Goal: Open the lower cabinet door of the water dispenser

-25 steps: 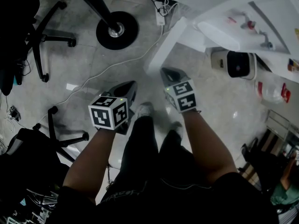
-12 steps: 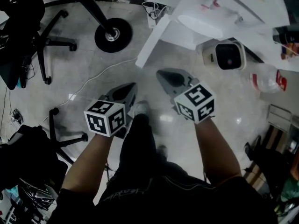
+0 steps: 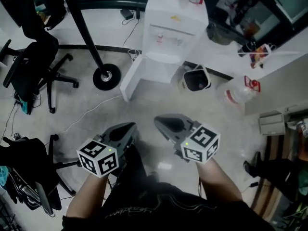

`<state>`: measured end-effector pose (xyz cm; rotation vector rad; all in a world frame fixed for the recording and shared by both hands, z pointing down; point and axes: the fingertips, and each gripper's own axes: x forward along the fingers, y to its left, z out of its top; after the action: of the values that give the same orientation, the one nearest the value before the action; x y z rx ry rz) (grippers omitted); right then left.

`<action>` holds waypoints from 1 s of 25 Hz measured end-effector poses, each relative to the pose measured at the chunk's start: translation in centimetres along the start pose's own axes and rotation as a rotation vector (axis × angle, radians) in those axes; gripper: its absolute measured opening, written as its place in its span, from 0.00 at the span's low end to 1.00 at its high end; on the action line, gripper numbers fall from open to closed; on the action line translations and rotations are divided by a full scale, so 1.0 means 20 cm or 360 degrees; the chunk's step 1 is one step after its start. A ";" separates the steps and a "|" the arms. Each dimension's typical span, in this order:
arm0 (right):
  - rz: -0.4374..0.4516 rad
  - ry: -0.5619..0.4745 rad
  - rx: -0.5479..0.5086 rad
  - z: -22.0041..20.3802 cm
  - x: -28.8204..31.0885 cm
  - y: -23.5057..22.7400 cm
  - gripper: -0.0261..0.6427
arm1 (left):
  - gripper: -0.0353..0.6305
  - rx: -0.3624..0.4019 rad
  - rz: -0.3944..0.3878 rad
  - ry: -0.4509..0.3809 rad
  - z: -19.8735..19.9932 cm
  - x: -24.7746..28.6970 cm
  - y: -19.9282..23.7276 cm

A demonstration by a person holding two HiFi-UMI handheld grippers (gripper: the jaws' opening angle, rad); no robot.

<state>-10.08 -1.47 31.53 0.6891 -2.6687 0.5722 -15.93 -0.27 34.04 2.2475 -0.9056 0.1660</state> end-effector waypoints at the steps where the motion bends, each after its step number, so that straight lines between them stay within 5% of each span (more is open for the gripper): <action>1: 0.0004 -0.0026 -0.0027 0.04 -0.12 0.09 0.06 | 0.05 0.0013 -0.0026 0.0015 0.00 -0.06 -0.14; 6: 0.0022 -0.0151 -0.0190 0.30 -0.64 0.56 0.06 | 0.05 0.0001 -0.0157 -0.0078 0.13 -0.37 -0.78; 13: 0.0160 -0.0214 -0.0355 0.54 -1.07 1.07 0.06 | 0.05 0.0362 -0.0199 -0.0179 0.28 -0.74 -1.45; 25: 0.0209 -0.0366 -0.0330 0.73 -1.33 1.26 0.06 | 0.05 0.0617 -0.0173 -0.0296 0.45 -0.97 -1.73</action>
<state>-3.99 22.52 0.71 0.5523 -2.9492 0.2542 -9.11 22.43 1.06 2.7022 -0.9050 0.0888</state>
